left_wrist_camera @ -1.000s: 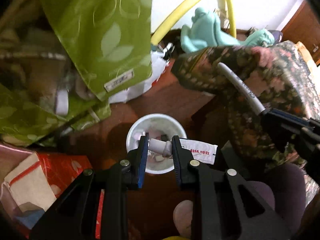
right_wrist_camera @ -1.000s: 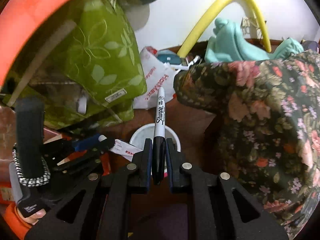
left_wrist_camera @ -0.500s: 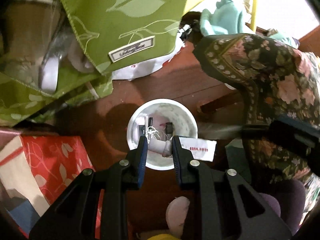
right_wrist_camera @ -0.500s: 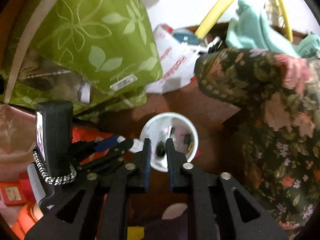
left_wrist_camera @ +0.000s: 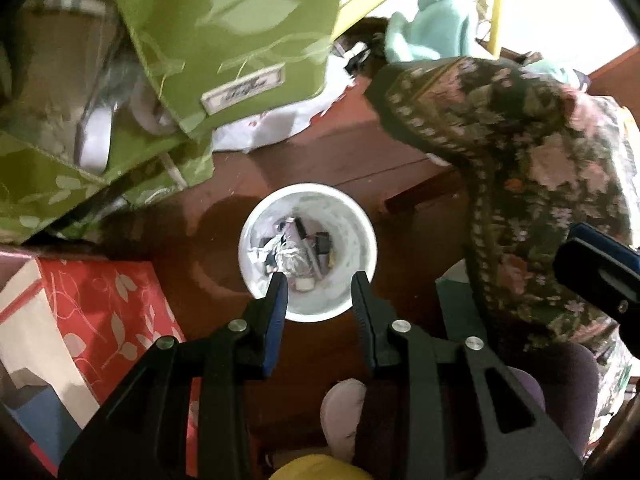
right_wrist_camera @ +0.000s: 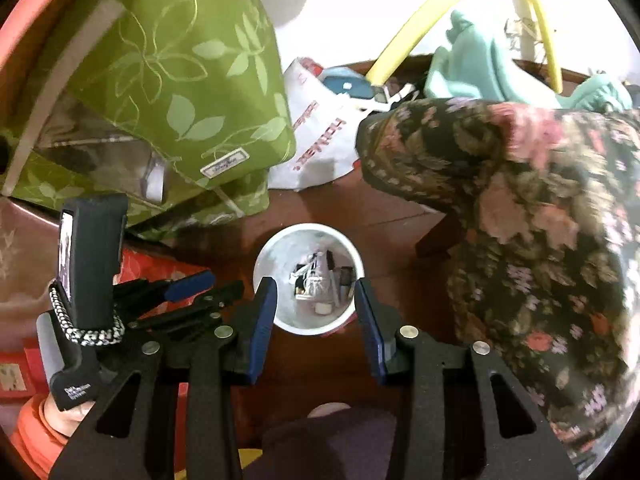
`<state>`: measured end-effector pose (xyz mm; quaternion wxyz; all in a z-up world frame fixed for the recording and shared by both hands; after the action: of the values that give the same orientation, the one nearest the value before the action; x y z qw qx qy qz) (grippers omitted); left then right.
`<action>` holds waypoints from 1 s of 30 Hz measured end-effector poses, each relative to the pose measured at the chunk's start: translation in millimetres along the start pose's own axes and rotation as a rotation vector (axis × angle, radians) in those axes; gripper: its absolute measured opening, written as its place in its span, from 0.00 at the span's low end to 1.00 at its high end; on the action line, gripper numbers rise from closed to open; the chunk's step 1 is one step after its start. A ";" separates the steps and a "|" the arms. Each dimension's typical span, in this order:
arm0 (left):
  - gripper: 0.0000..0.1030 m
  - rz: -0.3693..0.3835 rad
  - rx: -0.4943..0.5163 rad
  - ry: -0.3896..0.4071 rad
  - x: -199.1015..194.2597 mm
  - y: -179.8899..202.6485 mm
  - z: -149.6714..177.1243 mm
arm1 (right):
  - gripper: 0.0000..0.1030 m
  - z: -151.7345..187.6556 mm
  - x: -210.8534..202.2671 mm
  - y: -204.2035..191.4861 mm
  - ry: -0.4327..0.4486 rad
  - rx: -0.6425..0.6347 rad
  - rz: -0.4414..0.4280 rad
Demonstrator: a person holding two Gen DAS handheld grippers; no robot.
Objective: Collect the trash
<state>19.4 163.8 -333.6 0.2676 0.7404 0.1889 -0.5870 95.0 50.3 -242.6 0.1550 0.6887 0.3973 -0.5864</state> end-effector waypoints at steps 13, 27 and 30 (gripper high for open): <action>0.31 0.072 0.181 0.209 -96.8 76.3 5.0 | 0.36 27.5 -117.9 21.9 0.294 0.069 0.124; 0.31 0.190 0.433 0.677 -264.0 149.4 39.3 | 0.36 78.9 -263.6 29.4 0.711 0.229 0.339; 0.31 0.206 0.459 0.721 -279.6 151.0 49.1 | 0.36 84.8 -278.1 29.3 0.752 0.255 0.359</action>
<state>4.4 24.5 -44.1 0.0704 0.9531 0.0603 -0.2881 59.3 -127.6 -13.5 0.0130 0.9262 0.2244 -0.3028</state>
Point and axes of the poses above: each gripper's, at about its wrist camera, not at the fingertips, and x roughly the way its jaws point, y to its right, z to its underside, the point moved 4 cm from there along x, roughly the way its jaws point, and after that the axes turned 1 degree about -z, right-handed, at the moved point
